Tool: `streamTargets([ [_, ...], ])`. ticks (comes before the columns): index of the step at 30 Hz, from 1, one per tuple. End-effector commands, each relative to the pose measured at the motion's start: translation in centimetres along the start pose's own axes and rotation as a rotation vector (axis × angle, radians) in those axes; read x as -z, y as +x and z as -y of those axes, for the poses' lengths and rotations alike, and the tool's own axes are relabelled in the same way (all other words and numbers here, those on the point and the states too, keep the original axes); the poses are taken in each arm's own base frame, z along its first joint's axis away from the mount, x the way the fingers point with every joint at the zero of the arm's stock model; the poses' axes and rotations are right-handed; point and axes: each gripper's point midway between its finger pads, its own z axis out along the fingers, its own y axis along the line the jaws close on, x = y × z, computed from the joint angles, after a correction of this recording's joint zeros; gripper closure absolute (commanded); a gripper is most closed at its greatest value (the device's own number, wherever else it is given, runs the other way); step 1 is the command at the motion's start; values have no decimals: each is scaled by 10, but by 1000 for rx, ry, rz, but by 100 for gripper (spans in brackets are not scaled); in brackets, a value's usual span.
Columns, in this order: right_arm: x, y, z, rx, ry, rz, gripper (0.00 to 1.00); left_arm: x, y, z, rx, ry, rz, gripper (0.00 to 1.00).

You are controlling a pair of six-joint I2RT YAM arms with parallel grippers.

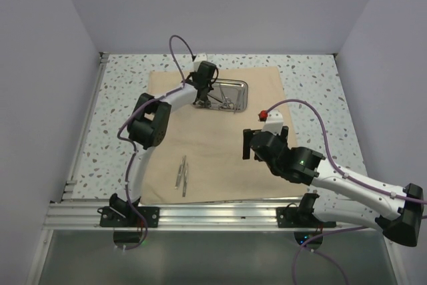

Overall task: Open and lay out the surgical kit
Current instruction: Pick up the medical item from the container, then place the medical item in the surgical kit.

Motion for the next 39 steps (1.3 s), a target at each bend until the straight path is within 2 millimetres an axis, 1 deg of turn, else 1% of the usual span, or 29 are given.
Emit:
streamTargets([
  [1, 3, -18, -2, -17, 4, 40, 8, 9, -39, 19, -4, 72, 61, 100],
  [4, 3, -18, 0, -15, 6, 42, 8, 27, -66, 23, -10, 88, 102, 100],
  [7, 3, -19, 2, -15, 13, 50, 8, 38, -75, 20, -14, 84, 115, 100],
  [8, 3, -20, 3, -15, 13, 54, 8, 47, -84, 21, -10, 90, 133, 100],
  [9, 3, -21, 3, -17, 10, 58, 8, 50, -80, 18, -16, 86, 126, 100],
  [10, 3, -22, 3, -14, 11, 61, 8, 61, -90, 18, -10, 92, 143, 100],
  [12, 2, -23, 3, -12, 12, 64, 8, 70, -83, 15, -18, 91, 137, 100],
  [13, 2, -24, 3, -7, 10, 69, 8, 82, -90, 17, -11, 102, 150, 100],
  [14, 1, -26, 3, -6, 11, 71, 8, 89, -87, 19, -13, 104, 149, 100],
  [15, 0, -26, 4, 0, 15, 72, 8, 92, -74, 15, -23, 97, 125, 100],
  [17, -1, -31, 5, 2, 22, 80, 8, 112, -72, 21, -10, 113, 131, 100],
  [18, -2, -31, 5, 7, 21, 78, 8, 115, -56, 16, -22, 101, 105, 100],
  [19, -3, -33, 5, 13, 17, 81, 8, 127, -58, 20, -7, 112, 115, 100],
  [20, -4, -36, 7, 9, 20, 83, 8, 137, -49, 28, -22, 119, 116, 100],
  [21, -5, -38, 6, 10, 18, 82, 8, 143, -34, 27, -45, 102, 96, 100],
  [22, -6, -37, 5, 20, 10, 72, 8, 153, -32, 27, -35, 89, 101, 100],
  [23, -6, -41, 5, 17, 8, 74, 8, 165, -21, 35, -52, 84, 101, 100],
  [24, -7, -41, 4, 19, 6, 70, 8, 169, -4, 30, -73, 67, 72, 100],
  [25, -6, -43, 3, 22, -1, 66, 8, 184, 3, 38, -48, 88, 71, 100],
  [26, -6, -44, 4, 20, -1, 66, 7, 190, 12, 40, -51, 94, 61, 100],
  [27, -5, -45, 4, 17, -4, 68, 7, 194, 31, 36, -64, 93, 34, 100],
  [28, -2, -46, 4, 16, -10, 69, 7, 208, 42, 46, -57, 129, 21, 100],
  [30, 0, -48, 5, 8, -15, 74, 7, 219, 70, 46, -66, 136, -23, 100],
  [31, 3, -49, 8, 5, -12, 79, 7, 231, 87, 54, -95, 156, -42, 100],
  [33, 5, -50, 10, -3, -8, 84, 7, 243, 112, 53, -109, 139, -72, 100],
  [34, 7, -50, 13, -2, -3, 85, 7, 256, 124, 58, -129, 144, -69, 100],
  [35, 7, -50, 14, -4, -3, 86, 7, 261, 135, 51, -151, 122, -85, 100],
  [37, 8, -48, 15, -7, -2, 80, 7, 274, 147, 50, -140, 107, -72, 100],
  [39, 10, -45, 15, -18, -9, 75, 7, 278, 159, 38, -133, 79, -74, 100],
])
